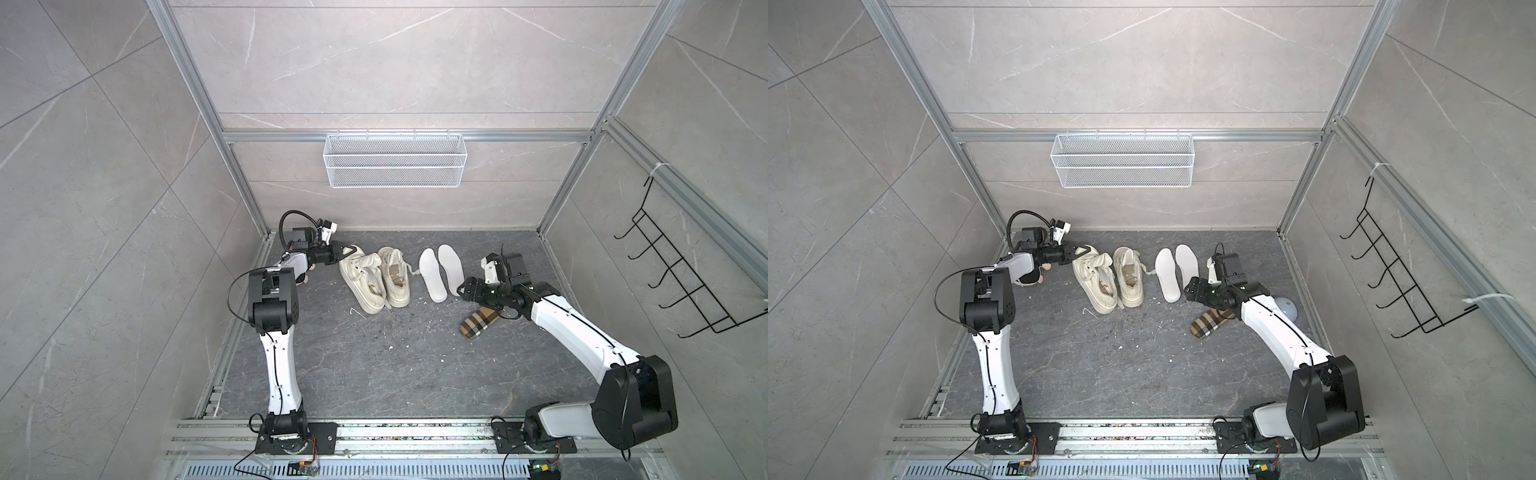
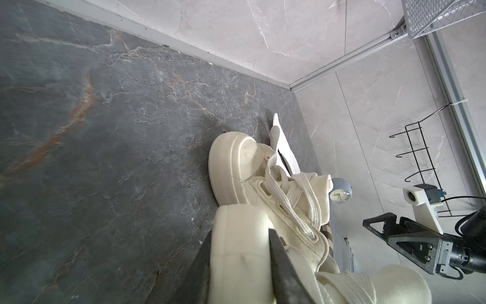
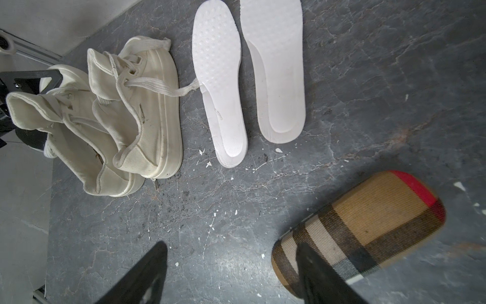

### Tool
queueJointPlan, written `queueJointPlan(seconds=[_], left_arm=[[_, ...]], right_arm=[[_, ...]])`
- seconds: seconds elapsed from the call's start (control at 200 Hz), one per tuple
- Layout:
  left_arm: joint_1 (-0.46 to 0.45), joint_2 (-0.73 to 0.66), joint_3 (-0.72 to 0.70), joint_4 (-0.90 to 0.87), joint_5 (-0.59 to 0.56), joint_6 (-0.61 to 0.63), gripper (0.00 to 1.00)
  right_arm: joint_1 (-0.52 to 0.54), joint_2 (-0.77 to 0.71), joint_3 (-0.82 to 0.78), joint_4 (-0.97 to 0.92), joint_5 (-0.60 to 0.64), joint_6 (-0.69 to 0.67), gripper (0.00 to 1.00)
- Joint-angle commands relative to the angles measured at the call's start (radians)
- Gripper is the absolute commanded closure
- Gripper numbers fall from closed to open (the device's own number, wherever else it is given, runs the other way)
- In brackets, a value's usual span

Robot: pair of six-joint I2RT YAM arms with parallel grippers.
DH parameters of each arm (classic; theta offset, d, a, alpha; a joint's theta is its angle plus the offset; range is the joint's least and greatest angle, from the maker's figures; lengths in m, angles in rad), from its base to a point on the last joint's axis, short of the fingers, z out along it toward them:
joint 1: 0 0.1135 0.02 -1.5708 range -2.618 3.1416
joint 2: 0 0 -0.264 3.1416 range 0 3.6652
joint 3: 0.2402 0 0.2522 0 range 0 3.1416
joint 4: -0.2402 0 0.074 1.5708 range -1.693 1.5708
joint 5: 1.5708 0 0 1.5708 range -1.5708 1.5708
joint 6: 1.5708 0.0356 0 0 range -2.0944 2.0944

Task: Remove the insole from the shoe
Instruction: Place the shoe at the center of the board.

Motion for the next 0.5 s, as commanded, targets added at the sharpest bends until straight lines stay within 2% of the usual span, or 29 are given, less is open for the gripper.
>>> queueJointPlan(seconds=[0.0, 0.371, 0.496], left_arm=[[-0.017, 0.01, 0.073, -0.025, 0.065, -0.016, 1.0], [-0.046, 0.115, 0.221, -0.253, 0.013, 0.066, 1.0], [-0.047, 0.129, 0.239, -0.282, -0.006, 0.071, 1.0]], right_arm=[[0.004, 0.002, -0.01, -0.019, 0.013, -0.024, 0.22], [0.003, -0.014, -0.029, -0.025, 0.03, -0.028, 0.21], [0.003, -0.024, -0.033, -0.032, 0.036, -0.032, 0.21]])
